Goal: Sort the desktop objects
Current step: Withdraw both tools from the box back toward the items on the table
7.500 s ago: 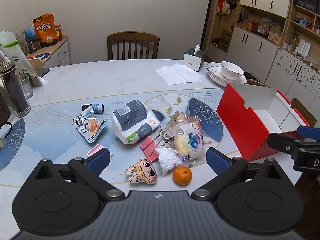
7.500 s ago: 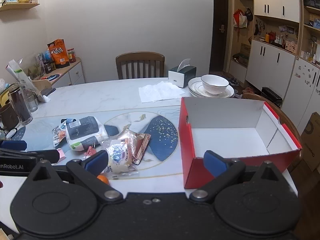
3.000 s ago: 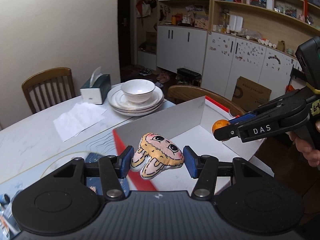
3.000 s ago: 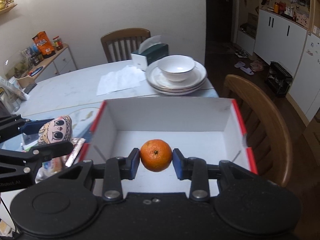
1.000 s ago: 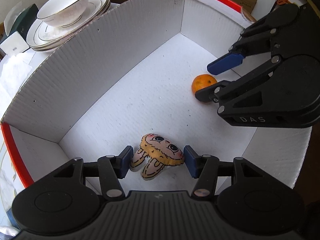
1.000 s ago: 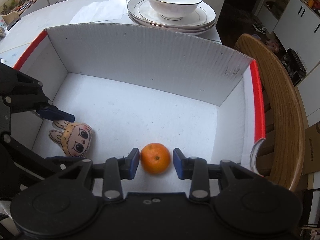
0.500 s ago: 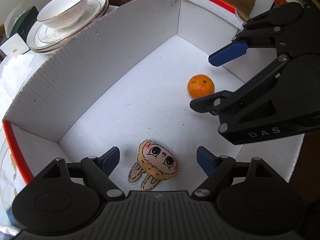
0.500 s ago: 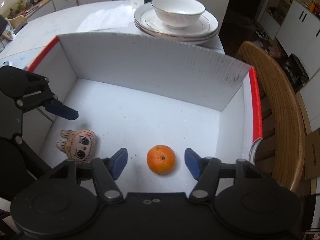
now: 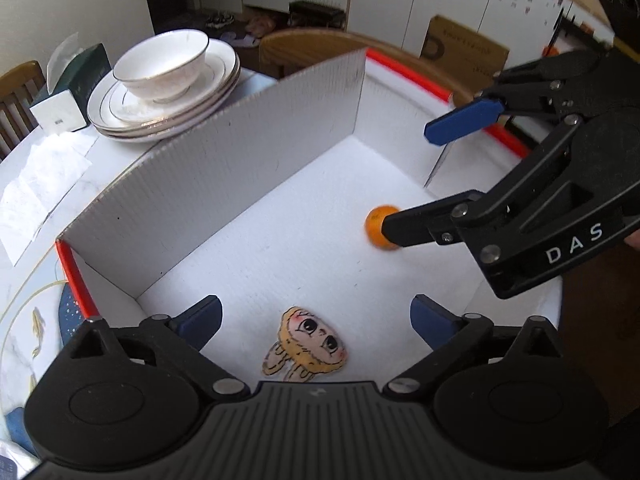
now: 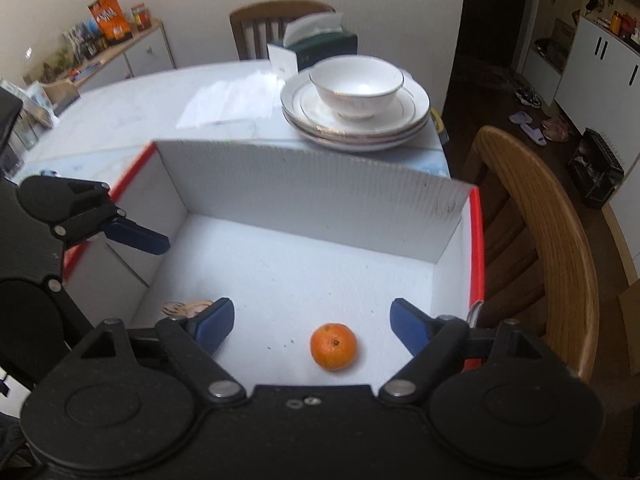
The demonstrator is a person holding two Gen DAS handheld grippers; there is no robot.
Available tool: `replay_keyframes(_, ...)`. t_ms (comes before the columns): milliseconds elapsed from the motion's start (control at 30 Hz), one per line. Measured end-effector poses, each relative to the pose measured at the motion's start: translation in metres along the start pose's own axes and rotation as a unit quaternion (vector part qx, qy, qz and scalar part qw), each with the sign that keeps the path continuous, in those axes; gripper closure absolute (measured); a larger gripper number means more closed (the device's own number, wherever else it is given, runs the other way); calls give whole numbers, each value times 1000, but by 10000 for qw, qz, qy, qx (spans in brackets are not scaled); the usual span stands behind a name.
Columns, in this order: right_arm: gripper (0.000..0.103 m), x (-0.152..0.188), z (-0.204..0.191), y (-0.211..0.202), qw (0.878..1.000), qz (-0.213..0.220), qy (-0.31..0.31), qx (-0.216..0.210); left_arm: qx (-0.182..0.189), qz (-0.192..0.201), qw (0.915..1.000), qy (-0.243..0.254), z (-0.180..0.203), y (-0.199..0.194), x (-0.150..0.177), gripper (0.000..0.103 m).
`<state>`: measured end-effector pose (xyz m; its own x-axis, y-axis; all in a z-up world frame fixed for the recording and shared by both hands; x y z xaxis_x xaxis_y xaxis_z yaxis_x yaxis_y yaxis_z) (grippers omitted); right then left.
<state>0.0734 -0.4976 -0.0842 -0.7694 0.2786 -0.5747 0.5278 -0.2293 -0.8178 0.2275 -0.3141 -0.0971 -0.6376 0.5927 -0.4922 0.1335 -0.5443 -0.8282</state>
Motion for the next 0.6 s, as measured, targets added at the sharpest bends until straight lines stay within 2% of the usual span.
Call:
replay_keyframes(200, 9, -3, 3, -28, 9986, 419, 161, -266, 64, 490, 9987, -152, 4, -23, -1, 2)
replay_keyframes(600, 1, 2, 1, -57, 9948, 783, 556, -337, -6, 1339, 9902, -387, 12, -72, 11, 2)
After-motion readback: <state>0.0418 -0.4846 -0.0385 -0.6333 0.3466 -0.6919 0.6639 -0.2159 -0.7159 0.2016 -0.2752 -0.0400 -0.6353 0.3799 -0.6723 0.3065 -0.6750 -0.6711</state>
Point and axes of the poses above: each gripper's, at about its wrist camera, not at the fingertips, and y roughly the way its jaws point, z to its right, x to its underside, the point moved 4 cm from there along y, roughly the way its jaws point, and after that the axes turned 14 degrees about x, right-handed, at the moved point
